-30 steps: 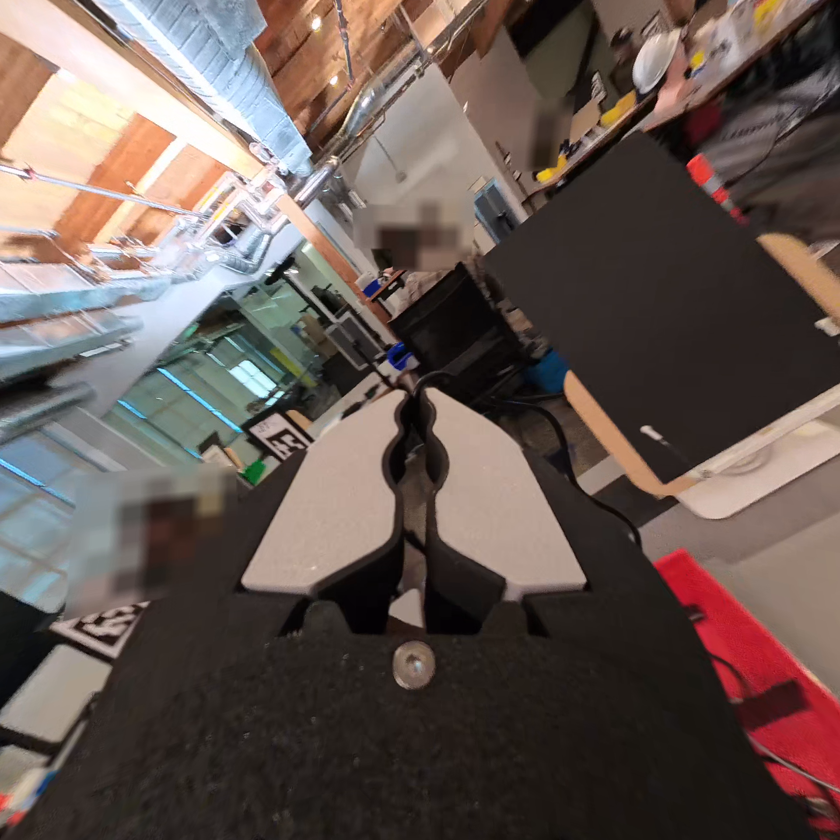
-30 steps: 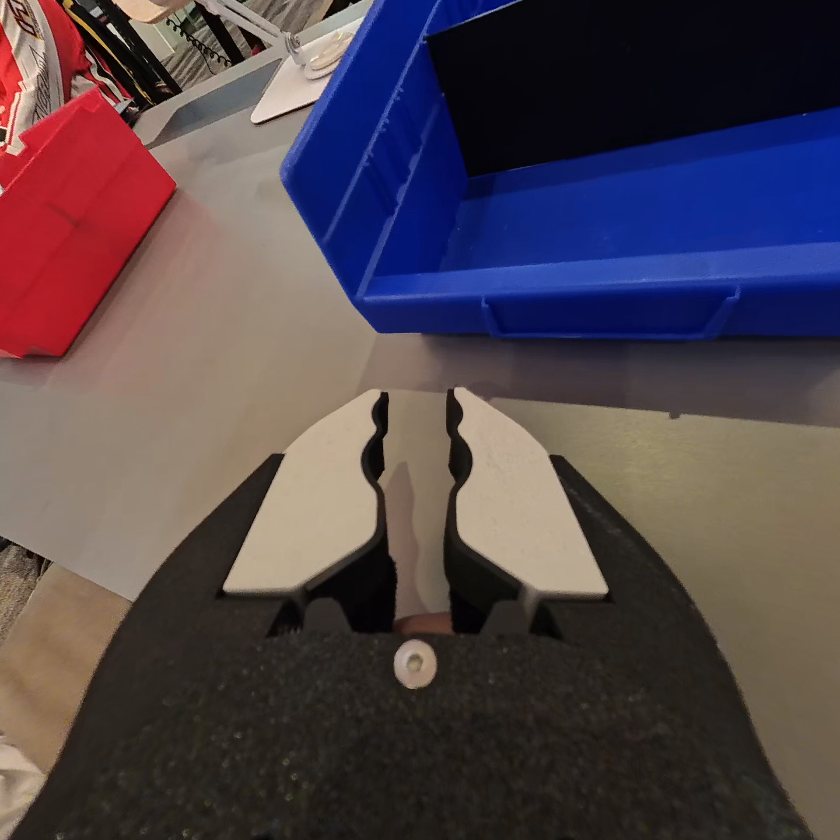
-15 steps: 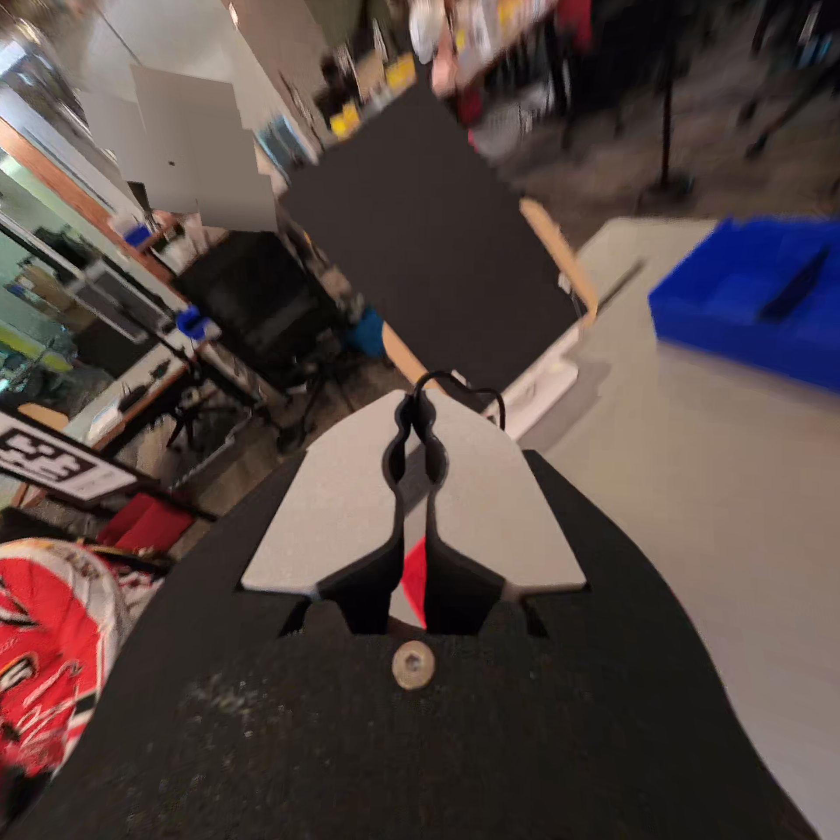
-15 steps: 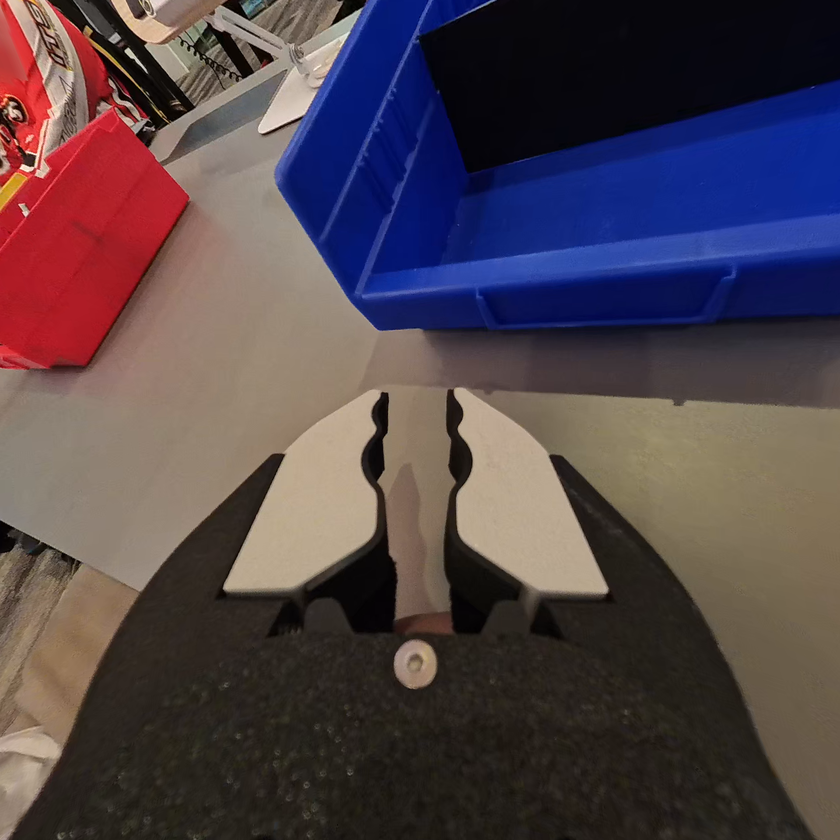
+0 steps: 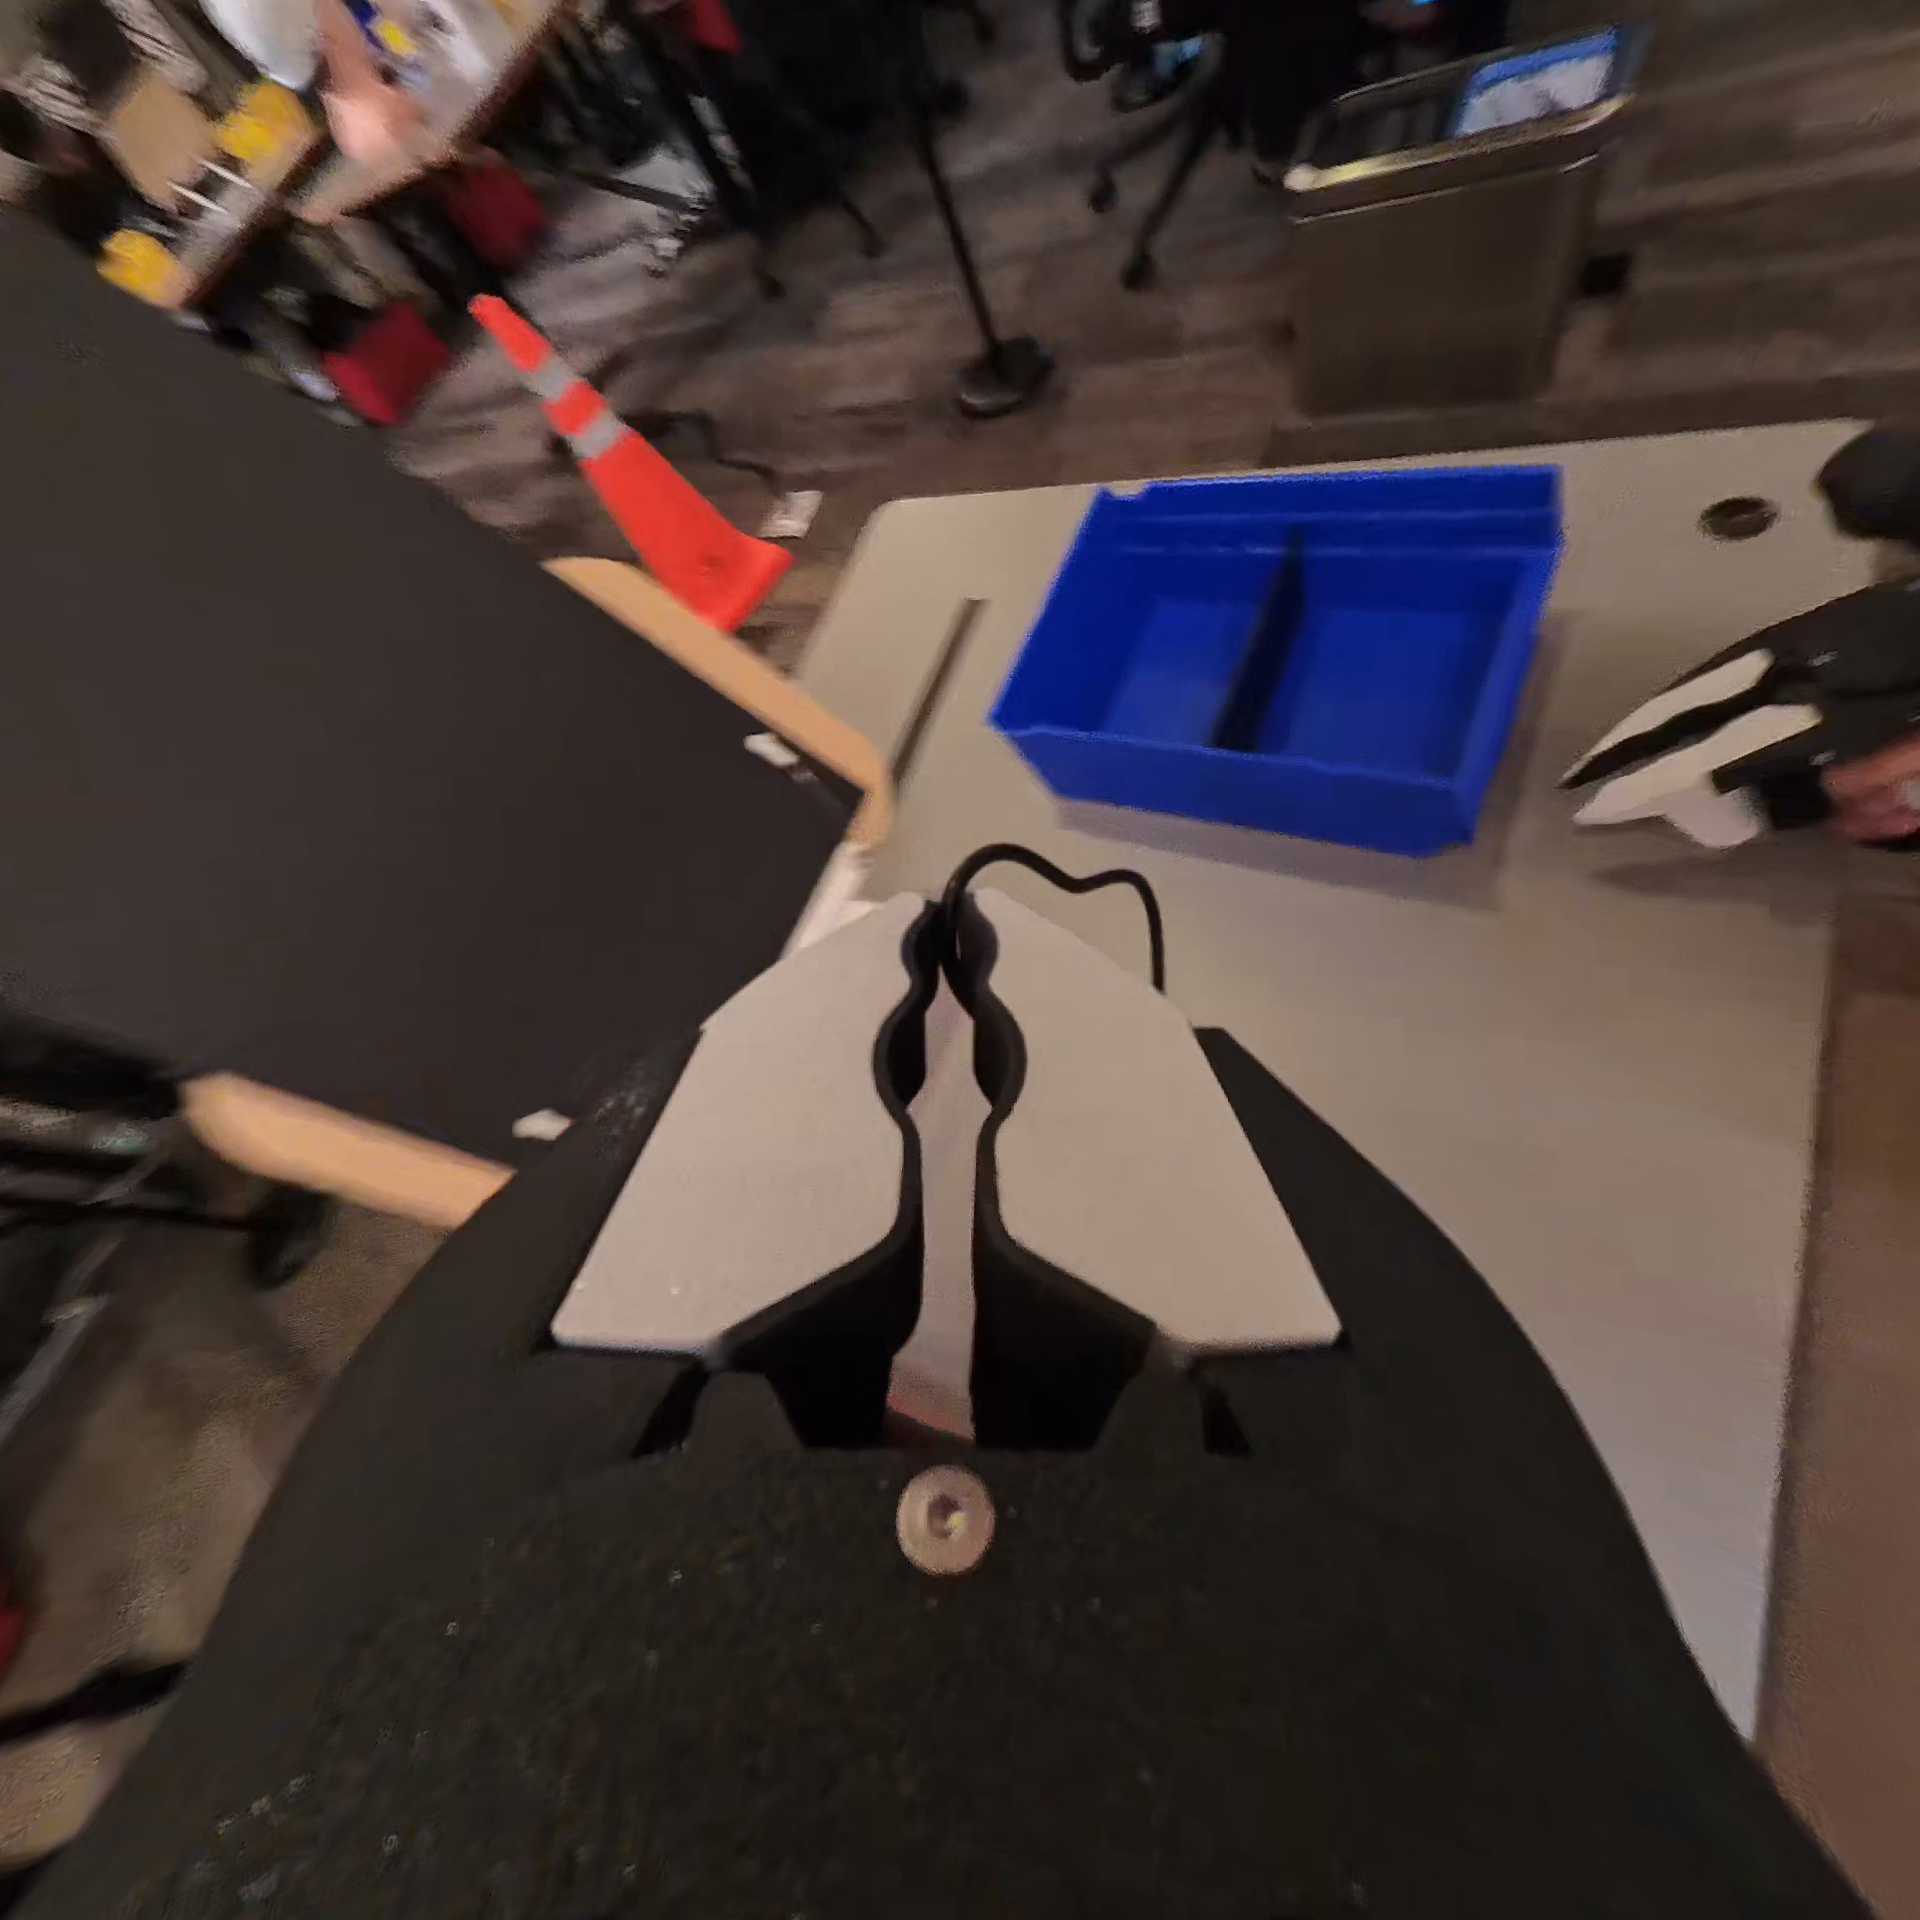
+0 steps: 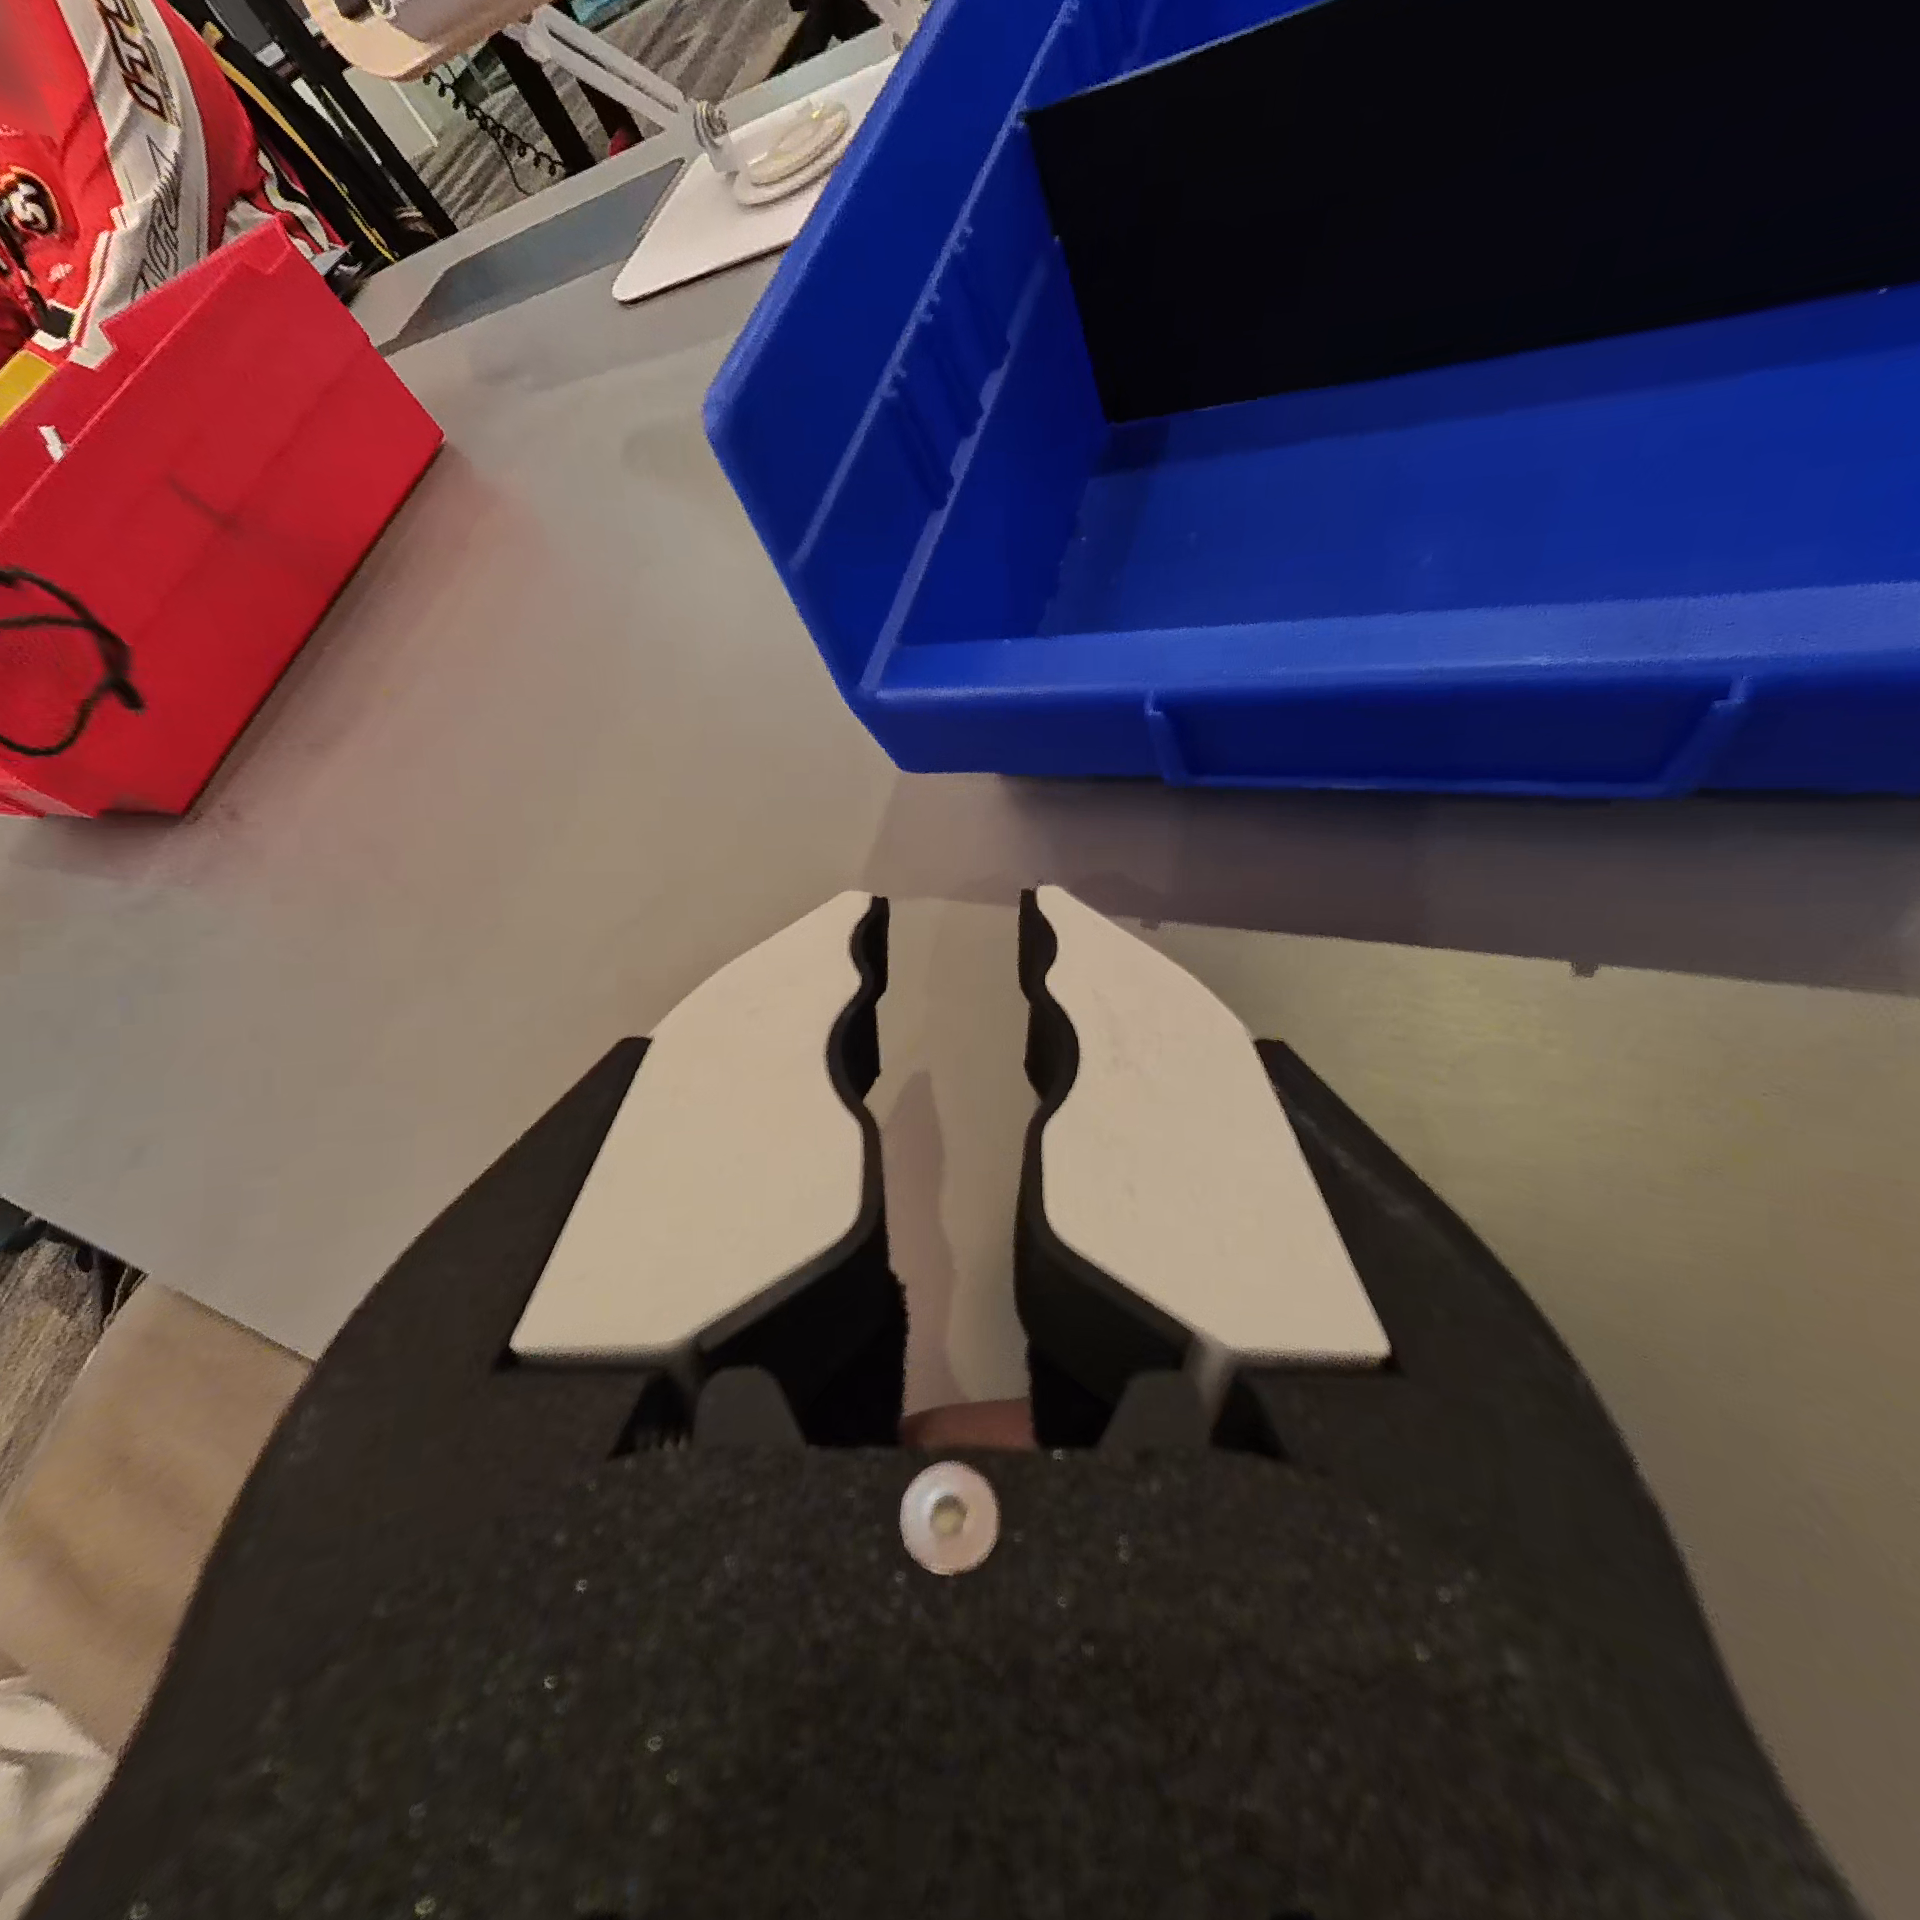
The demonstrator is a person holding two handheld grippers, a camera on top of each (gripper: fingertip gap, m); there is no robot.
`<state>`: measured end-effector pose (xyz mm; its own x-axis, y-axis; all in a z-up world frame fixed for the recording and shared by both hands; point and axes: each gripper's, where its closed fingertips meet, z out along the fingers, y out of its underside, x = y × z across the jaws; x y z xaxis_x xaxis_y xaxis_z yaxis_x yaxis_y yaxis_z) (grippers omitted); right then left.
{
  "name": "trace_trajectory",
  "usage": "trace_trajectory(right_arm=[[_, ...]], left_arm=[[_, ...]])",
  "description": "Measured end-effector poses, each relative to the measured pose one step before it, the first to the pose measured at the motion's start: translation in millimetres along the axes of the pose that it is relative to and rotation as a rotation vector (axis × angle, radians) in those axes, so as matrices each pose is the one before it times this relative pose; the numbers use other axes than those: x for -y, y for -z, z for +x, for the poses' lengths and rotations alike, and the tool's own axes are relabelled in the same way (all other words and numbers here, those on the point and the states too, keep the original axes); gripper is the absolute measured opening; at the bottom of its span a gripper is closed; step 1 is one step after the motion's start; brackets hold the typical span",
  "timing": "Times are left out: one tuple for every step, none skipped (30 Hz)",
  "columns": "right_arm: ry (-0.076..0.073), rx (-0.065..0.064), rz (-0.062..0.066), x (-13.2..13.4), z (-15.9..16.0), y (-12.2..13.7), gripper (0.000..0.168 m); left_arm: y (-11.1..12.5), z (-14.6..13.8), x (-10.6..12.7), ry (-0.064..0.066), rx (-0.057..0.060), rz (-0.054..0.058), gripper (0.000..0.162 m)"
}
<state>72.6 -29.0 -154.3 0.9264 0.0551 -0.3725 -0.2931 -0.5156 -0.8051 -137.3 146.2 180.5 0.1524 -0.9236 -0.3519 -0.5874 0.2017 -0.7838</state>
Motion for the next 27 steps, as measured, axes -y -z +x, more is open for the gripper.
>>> trace_trajectory(right_arm=[[-0.0062, -0.0011, 0.0063, 0.79, 1.12, 1.62, 0.023], [-0.0061, 0.0003, 0.0047, 0.63, 0.87, 1.62, 0.023], [-0.0047, 0.001, 0.0044, 0.58, 0.51, 1.38, 0.023], [-0.0034, -0.0006, 0.0042, 0.51, 0.63, 1.34, 0.023], [-0.0018, -0.0012, 0.0025, -0.15, 0.48, 1.3, 0.023], [0.0002, -0.001, -0.0001, -0.54, 0.45, 1.23, 0.023], [-0.0001, -0.002, -0.0008, -0.84, 0.5, 1.38, 0.023], [-0.0006, -0.0006, 0.0005, -0.72, 0.29, 1.37, 0.023], [-0.0006, 0.0002, -0.0009, -1.06, 0.26, 1.39, 0.023], [-0.0015, -0.0005, -0.0033, -1.37, 0.56, 1.34, 0.023], [-0.0026, 0.0001, -0.0032, -1.3, 0.55, 1.13, 0.023], [-0.0041, 0.0017, -0.0022, -1.16, 0.13, 0.95, 0.023], [-0.0047, 0.0028, 0.0002, -0.55, -0.29, 0.93, 0.023], [0.0005, 0.0029, 0.001, -0.36, -0.87, 0.55, 0.023], [0.0099, -0.0003, -0.0022, -0.67, -1.25, -0.04, 0.023], [0.0182, -0.0037, -0.0056, -0.99, -1.63, -0.75, 0.023], [0.0237, -0.0018, -0.0041, -0.79, -2.44, -1.29, 0.023], [0.028, 0.0084, 0.001, 0.16, -4.68, -1.39, 0.024], [0.0267, 0.0113, 0.0033, 0.83, -5.69, -1.75, 0.024], [0.0246, 0.0098, 0.0019, 0.98, -5.7, -2.34, 0.024], [0.0223, 0.0112, 0.0019, 1.31, -6.23, -2.9, 0.024], [0.0214, 0.0197, 0.006, 2.23, -7.61, -3.26, 0.024], [0.0239, 0.0258, 0.0101, 3.26, -9.1, -3.89, 0.024], [0.0276, 0.0247, 0.0088, 3.62, -9.52, -4.5, 0.024], [0.0323, 0.0261, 0.0096, 4.3, -10.42, -5.15, 0.024], [0.0363, 0.0329, 0.0104, 4.89, -11.92, -5.69, 0.024], [0.0373, 0.0371, 0.0061, 4.84, -12.7, -6.36, 0.024]], left_arm=[[-26.69, 14.85, -6.5, 0.0345, -0.0667, -0.0124, 0.003], [-26.64, 13.46, -7.71, 0.0293, -0.0655, -0.0173, 0.002], [-25.86, 12.07, -8.39, 0.0253, -0.0611, -0.0155, 0.002], [-24.33, 10.67, -10.01, 0.0185, -0.0571, -0.0251, 0.002], [-22.22, 7.9, -10.65, 0.0112, -0.0425, -0.0284, 0.003], [-19.01, 5.13, -11.64, 0.0042, -0.0276, -0.0373, 0.003], [-15.06, 2.62, -11.83, -0.0016, -0.0139, -0.0408, 0.007], [-10.9, 0.87, -11.79, -0.0031, -0.007, -0.038, 0.021], [-6.64, -1.18, -11.94, -0.0001, 0.0007, -0.0366, 0.03], [-2.37, -1.18, -12.04, 0.0006, -0.0041, -0.0279, 0.033], [1.06, -0.35, -13.17, 0.0003, -0.0143, -0.0241, 0.036], [3.47, -0.8, -15.05, 0.0041, -0.0127, -0.0267, 0.036], [4.54, -0.33, -18.17, 0.0031, -0.0153, -0.0355, 0.036], [4.77, -0.29, -21.15, -0.0025, -0.0112, -0.0448, 0.038], [4.23, -1.3, -22.96, -0.0082, 0.0016, -0.0464, 0.038], [3.03, -0.9, -24.64, -0.0144, 0.0067, -0.0496, 0.038], [0.79, -0.17, -25.98, -0.0198, 0.0077, -0.0591, 0.038], [-1.77, 1.1, -25.81, -0.0197, 0.0051, -0.0646, 0.039], [-4.17, 3.39, -23.09, -0.0121, -0.008, -0.0616, 0.04], [-5.99, 5.04, -18.61, -0.0043, -0.021, -0.0536, 0.041], [-6.85, 2.98, -13.14, -0.0019, -0.0119, -0.0426, 0.041], [-6.49, -0.95, -8.11, -0.0017, 0.0073, -0.0326, 0.04], [-5.25, -3.28, -3.87, -0.0033, 0.0175, -0.0249, 0.039], [-3.14, -1.79, -0.32, -0.0074, 0.0055, -0.0148, 0.033], [-1.8, 1.54, -0.01, -0.0115, -0.0189, -0.018, 0.022], [-2.12, 1.23, -1.95, -0.0136, -0.0156, -0.0317, 0.006], [-1.91, -1.48, -2.04, -0.0159, 0.005, -0.0293, 0.002]])
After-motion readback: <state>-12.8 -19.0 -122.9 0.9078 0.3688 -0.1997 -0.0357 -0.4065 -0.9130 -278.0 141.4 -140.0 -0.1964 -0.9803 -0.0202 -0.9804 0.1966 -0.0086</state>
